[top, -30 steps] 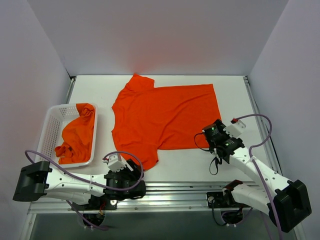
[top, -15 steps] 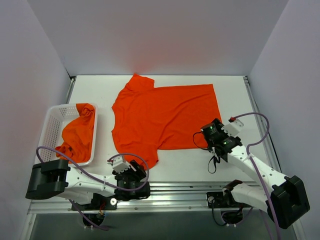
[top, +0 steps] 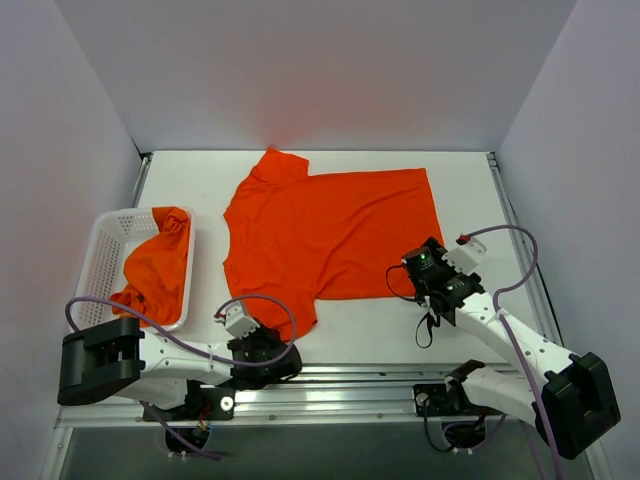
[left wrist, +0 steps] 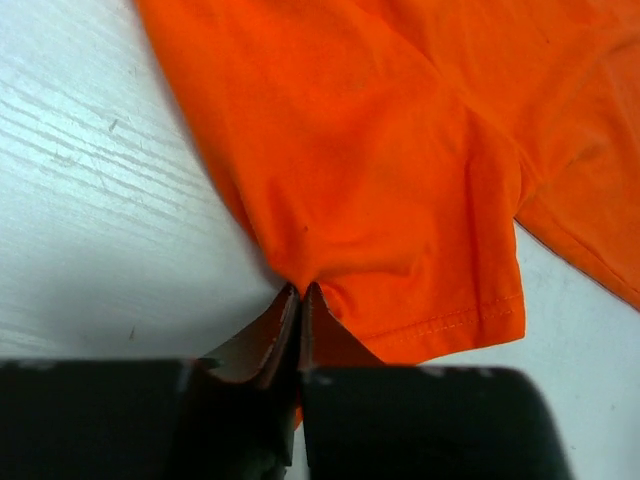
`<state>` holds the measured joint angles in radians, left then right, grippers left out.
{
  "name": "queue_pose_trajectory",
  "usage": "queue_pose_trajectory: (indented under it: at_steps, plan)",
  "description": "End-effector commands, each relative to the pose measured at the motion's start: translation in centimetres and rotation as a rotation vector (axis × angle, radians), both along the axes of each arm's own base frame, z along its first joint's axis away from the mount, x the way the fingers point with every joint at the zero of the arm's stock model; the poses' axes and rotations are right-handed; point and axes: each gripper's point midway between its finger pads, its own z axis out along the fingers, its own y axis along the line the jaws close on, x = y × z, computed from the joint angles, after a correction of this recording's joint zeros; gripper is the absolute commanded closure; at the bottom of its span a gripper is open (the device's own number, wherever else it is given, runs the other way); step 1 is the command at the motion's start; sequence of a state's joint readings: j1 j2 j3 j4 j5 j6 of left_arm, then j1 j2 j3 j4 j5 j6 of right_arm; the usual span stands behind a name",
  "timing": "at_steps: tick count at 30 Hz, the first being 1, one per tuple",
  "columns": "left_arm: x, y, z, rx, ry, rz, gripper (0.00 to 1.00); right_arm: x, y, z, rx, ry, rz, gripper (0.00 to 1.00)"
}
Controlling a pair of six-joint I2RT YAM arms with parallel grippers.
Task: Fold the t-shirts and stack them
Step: Flatten the tshirt out
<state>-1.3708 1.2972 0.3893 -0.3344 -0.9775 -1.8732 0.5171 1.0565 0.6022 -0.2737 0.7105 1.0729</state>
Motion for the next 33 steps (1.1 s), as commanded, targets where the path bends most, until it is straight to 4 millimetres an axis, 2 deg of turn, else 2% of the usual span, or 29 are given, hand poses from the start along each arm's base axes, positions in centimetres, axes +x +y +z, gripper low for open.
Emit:
queue_pose_trajectory:
  at_steps: [1, 3, 4, 6, 9, 11, 15, 17, 18, 19, 21, 25, 28, 29, 33]
  plan:
    - [-0.8, 0.1, -0.5, 0.01, 0.063, -0.032, 0.97, -0.5, -0.7, 0.0, -0.032, 0.006, -0.016, 0.07]
    - [-0.9, 0.4, 0.5, -0.007, 0.065, -0.013, 0.98, -0.7, -0.8, 0.0, -0.032, 0.01, -0.017, 0.08]
    - [-1.1, 1.7, 0.5, 0.047, 0.076, -0.005, 0.98, -0.7, -0.8, 0.0, -0.029, 0.01, -0.02, 0.08]
    - [-1.1, 2.3, 1.6, 0.027, 0.067, 0.016, 0.98, -1.0, -0.9, -0.2, -0.028, 0.024, -0.023, 0.08]
    - [-1.3, 4.9, 2.1, 0.043, 0.06, 0.052, 0.98, -1.8, -0.7, -0.9, 0.003, 0.054, -0.03, 0.08]
    - [-1.4, 6.4, 2.1, 0.055, 0.055, 0.069, 0.98, -1.8, 0.7, -1.9, 0.075, 0.067, 0.008, 0.09]
    - [-1.3, 7.9, 2.2, 0.026, 0.031, 0.084, 0.98, -2.8, 1.3, -5.7, 0.131, 0.157, 0.029, 0.1]
    - [-1.3, 8.1, 2.2, 0.023, 0.027, 0.079, 0.98, -3.2, 1.0, -7.1, 0.161, 0.215, 0.006, 0.11]
    - [-1.3, 8.0, 2.3, 0.014, 0.025, 0.079, 0.98, -3.3, 0.6, -7.7, 0.153, 0.249, 0.009, 0.16]
    - [-1.3, 8.0, 2.3, 0.013, 0.023, 0.079, 0.98, -3.3, 0.5, -7.7, 0.16, 0.259, -0.002, 0.16]
    - [-1.2, 8.0, 2.3, 0.02, 0.02, 0.074, 0.98, -3.9, 0.3, -7.4, 0.177, 0.264, -0.032, 0.26]
    - [-1.1, 7.7, 2.2, 0.022, 0.012, 0.074, 0.98, -4.9, 0.4, -7.4, 0.214, 0.26, -0.035, 0.29]
    - [-1.0, 7.6, 2.0, 0.022, 0.007, 0.073, 0.98, -5.4, -0.6, -7.2, 0.178, 0.283, -0.068, 0.42]
    - [-0.9, 7.6, 2.0, 0.02, 0.005, 0.073, 0.98, -5.2, -0.8, -6.8, 0.169, 0.284, -0.07, 0.43]
    - [-0.7, 7.5, 2.5, 0.017, -0.017, 0.064, 0.98, -5.8, -1.0, -7.4, 0.139, 0.348, -0.073, 0.43]
